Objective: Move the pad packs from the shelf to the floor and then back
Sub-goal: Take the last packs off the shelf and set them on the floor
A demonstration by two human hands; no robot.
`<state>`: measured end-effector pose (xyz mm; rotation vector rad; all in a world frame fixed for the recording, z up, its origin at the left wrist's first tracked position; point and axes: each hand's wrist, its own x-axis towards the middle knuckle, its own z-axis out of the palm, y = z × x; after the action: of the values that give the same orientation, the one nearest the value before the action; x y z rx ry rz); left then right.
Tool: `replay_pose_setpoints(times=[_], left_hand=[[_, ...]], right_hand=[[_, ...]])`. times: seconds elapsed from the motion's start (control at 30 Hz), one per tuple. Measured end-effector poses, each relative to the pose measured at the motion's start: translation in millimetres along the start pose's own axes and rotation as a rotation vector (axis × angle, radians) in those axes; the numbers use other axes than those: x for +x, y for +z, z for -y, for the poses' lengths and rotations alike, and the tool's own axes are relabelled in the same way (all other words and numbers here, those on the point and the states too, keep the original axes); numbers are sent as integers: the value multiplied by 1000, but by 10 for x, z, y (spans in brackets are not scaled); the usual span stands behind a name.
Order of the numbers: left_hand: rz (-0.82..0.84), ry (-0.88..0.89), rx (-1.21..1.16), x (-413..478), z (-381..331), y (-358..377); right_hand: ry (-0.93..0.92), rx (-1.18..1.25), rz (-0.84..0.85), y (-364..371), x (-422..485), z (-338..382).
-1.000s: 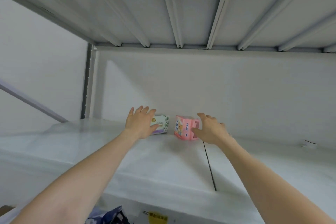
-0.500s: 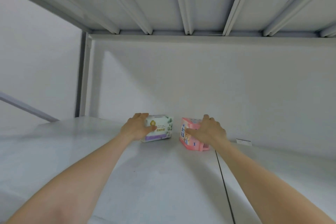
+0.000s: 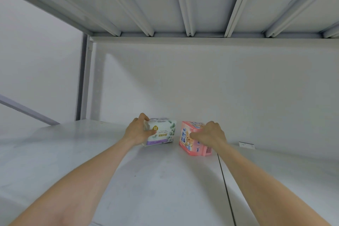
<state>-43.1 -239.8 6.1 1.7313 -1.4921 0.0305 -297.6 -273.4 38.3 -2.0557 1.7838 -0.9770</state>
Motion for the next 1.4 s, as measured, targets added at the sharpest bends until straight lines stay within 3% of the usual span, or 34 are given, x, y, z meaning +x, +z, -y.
replay_pose_setpoints(times=[0.47, 0.63, 0.97, 1.4], left_hand=[[55, -83, -178, -321, -173, -209], [165, -43, -296, -646, -147, -492], [394, -15, -272, -1118, -165, -1138], [191, -68, -401, -1568, -117, -1155]], right_hand=[[-69, 10, 112, -408, -576, -58], [-91, 42, 153, -613, -923, -147], [-80, 208, 287, -900, -1526, -202], [-23, 397, 51, -786, -2179, -49]])
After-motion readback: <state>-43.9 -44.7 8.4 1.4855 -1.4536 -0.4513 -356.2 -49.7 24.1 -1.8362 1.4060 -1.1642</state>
